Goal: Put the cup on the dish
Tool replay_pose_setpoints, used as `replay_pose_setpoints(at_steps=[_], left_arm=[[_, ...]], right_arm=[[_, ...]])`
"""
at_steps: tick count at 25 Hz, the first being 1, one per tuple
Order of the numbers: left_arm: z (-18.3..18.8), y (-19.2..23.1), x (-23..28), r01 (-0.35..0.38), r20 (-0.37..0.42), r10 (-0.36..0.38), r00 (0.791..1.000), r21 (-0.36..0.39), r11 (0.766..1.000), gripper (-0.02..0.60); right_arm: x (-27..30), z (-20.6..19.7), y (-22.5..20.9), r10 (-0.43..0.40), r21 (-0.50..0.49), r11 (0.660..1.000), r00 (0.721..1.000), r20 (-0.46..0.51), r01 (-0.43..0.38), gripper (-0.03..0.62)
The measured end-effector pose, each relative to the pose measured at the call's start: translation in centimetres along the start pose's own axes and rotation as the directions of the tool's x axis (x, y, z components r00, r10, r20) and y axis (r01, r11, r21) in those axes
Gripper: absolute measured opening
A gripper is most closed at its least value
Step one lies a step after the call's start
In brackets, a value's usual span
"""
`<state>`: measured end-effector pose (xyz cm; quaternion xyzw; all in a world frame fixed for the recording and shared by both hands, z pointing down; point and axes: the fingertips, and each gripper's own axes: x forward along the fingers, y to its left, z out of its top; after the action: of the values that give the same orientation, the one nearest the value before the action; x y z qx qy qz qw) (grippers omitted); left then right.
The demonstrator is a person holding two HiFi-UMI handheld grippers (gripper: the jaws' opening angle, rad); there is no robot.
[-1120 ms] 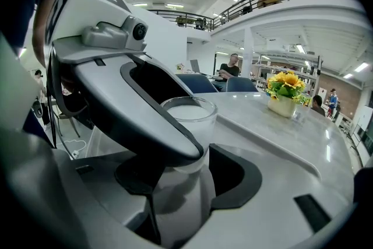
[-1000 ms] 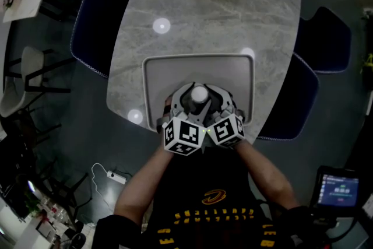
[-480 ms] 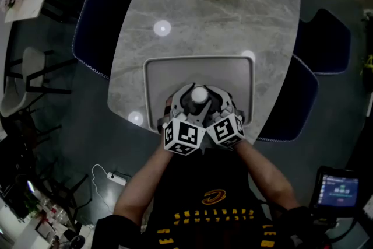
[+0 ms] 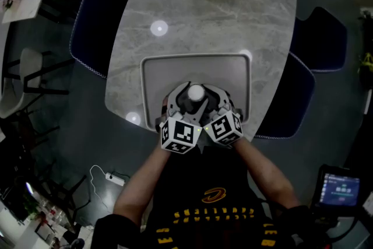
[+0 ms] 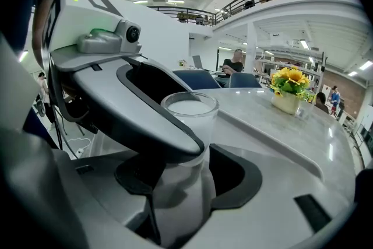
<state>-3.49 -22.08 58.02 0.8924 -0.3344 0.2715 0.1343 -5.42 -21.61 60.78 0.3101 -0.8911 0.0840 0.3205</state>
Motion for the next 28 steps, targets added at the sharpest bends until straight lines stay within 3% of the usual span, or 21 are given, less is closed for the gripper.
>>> replay_pose_setpoints(at_steps=[16,19,23,25,27,28], left_arm=[[-2.0,0.4,0.2,-0.036,-0.018,0.035,0.999,-0.051,0.998,0.27],[-2.1,0.1,-0.6,-0.025,-0.016,0.023,1.0,-0.091,0.996,0.27],[-0.9,-0.8,-3.4,0.029,0.007,-0.029,1.0,-0.193,0.981,0.27],[-0.1,-1.0,-5.3,0.024,0.025,-0.019,0.999,-0.218,0.976,0.27],[1.1,-0.9,-7.3,-0.001,0.057,0.015,0.998,-0.239,0.971,0.27],[1.7,-0.9,-8.2,-0.019,0.077,0.039,0.996,-0.252,0.968,0.268]], right_arm=[[-1.6,-1.6,-0.8,-0.02,0.006,1.0,1.0,0.004,0.02,0.238],[-2.5,-1.9,-1.2,-0.037,0.027,0.999,0.999,0.011,0.036,0.238],[-4.7,-1.5,-0.8,-0.034,0.131,0.991,0.999,0.035,0.029,0.236],[-6.3,-0.2,-0.7,-0.032,0.177,0.984,0.997,0.071,0.019,0.234],[-8.1,1.6,-0.9,-0.036,0.207,0.978,0.991,0.13,0.008,0.013],[-8.9,2.5,-1.0,-0.035,0.218,0.976,0.987,0.157,0.0,0.006]])
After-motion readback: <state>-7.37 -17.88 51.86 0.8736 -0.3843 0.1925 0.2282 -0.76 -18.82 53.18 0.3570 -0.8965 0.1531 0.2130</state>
